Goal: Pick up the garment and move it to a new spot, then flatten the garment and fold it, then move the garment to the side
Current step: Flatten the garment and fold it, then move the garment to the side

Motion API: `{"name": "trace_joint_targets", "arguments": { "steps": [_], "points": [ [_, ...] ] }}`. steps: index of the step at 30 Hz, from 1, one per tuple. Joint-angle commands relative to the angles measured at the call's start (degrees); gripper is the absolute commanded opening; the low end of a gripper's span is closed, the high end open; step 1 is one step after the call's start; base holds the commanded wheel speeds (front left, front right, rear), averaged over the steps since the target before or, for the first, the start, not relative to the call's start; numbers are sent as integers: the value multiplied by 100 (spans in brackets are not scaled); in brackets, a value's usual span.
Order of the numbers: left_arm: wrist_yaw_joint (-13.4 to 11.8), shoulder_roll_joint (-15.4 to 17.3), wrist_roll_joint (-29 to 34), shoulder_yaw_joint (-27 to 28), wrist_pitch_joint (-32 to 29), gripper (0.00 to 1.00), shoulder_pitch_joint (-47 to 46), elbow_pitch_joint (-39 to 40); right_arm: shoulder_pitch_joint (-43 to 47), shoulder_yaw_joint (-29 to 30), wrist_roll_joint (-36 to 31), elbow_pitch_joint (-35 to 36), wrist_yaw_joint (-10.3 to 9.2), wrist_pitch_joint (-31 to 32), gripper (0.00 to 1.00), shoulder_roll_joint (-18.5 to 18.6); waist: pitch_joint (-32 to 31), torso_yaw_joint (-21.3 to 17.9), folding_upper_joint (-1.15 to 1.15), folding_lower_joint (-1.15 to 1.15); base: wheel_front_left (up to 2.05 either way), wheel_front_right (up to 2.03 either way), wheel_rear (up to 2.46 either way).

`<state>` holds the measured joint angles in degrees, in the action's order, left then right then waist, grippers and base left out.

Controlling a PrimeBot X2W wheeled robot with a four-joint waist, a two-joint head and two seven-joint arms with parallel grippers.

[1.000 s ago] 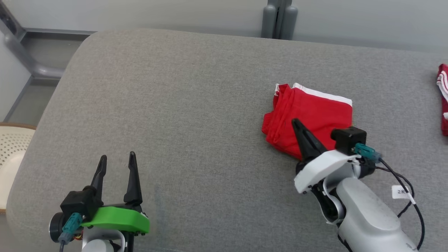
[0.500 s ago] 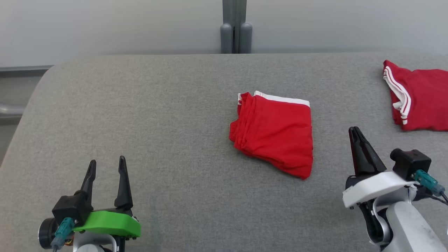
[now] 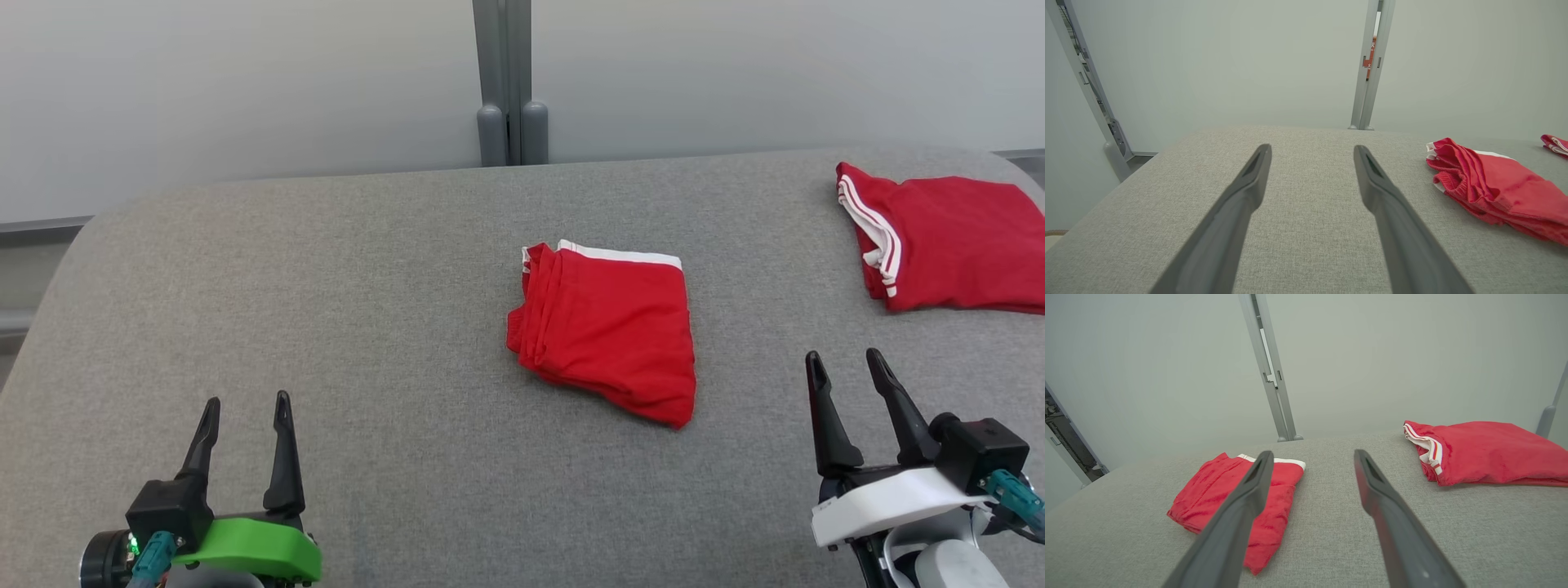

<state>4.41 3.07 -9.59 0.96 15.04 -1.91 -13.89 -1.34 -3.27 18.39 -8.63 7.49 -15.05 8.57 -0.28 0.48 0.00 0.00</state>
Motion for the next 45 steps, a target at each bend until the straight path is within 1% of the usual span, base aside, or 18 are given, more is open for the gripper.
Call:
{"name": "trace_joint_targets", "arguments": {
  "steps": [1, 8, 13, 25, 45],
  "points": [
    [24, 33, 47, 18, 16, 100, 103, 25, 95, 27, -44, 57, -1, -14, 100, -20, -29, 8, 0, 0, 0, 0, 0],
    [57, 38, 122, 20, 16, 100, 204, 58, 264, 183, -151, 150, -1, -15, 100, -89, -92, 94, 0, 0, 0, 0, 0],
    [30, 43, 153, 1, 16, 100, 292, 79, 339, 225, -302, 161, -1, -15, 100, -119, -124, 118, 0, 0, 0, 0, 0],
    [88, 122, 47, -22, 16, 100, 335, -5, 374, 250, -445, 96, -1, -15, 100, -160, -178, 130, 0, 0, 0, 0, 0],
    [-5, 210, 22, -106, 16, 100, 317, -25, 428, 275, -505, 2, -1, -15, 100, -201, -166, 202, 0, 0, 0, 0, 0]
  ]
}}
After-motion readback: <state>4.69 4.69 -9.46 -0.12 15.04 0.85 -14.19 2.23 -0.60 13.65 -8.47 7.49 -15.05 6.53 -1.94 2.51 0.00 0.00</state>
